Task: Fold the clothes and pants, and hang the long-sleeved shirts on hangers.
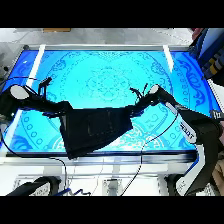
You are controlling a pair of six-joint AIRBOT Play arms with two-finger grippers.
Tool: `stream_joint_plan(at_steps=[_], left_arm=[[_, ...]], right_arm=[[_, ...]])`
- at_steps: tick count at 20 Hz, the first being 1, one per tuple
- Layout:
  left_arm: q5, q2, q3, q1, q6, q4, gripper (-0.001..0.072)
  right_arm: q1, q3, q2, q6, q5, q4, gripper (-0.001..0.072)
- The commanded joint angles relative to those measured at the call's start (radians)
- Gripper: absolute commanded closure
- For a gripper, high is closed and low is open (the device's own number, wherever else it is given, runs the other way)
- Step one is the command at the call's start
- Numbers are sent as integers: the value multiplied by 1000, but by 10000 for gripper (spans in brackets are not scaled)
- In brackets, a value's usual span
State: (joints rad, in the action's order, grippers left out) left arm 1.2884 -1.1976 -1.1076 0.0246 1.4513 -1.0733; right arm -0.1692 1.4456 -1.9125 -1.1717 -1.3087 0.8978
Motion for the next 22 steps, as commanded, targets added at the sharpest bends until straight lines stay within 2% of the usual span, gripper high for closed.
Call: stream_joint_plan(at_steps=[1,4,5,8,10,11,12,15,16,17,19,22], left_arm=[[0,1,-1,1,0,0,65],[-1,1,-1,1,0,0,65],[-1,1,-1,1,0,0,65],[-1,1,-1,1,0,0,65],[-6,1,-1,1,-1,0,68],[-21,1,-1,1,-5,-1,113],[-53,1,-1,1,-40,-1,188],[-174,2,-1,1,-84,0,598],[-211,7,-1,2,-84,-1,702],[-254,18,-2,2,-84,-1,702],[-329,59,-2,2,-84,-12,702],[-406,146,-2,2,-83,-23,701]], right_arm=[[-23,-1,-10,-3,-14,-9,145],[-68,-35,-12,77,-25,-161,148],[-90,-42,-12,94,-27,-196,171],[-176,-44,-12,125,-6,-224,194],[-226,-44,-12,138,43,-225,450],[-243,-44,-11,138,77,-226,555],[-254,-43,-11,137,106,-233,676],[-253,-11,2,137,114,-272,679],[-237,10,16,137,105,-264,680],[-214,32,32,126,99,-251,680],[-137,82,84,35,74,-217,680],[26,143,216,-78,-45,-148,680]])
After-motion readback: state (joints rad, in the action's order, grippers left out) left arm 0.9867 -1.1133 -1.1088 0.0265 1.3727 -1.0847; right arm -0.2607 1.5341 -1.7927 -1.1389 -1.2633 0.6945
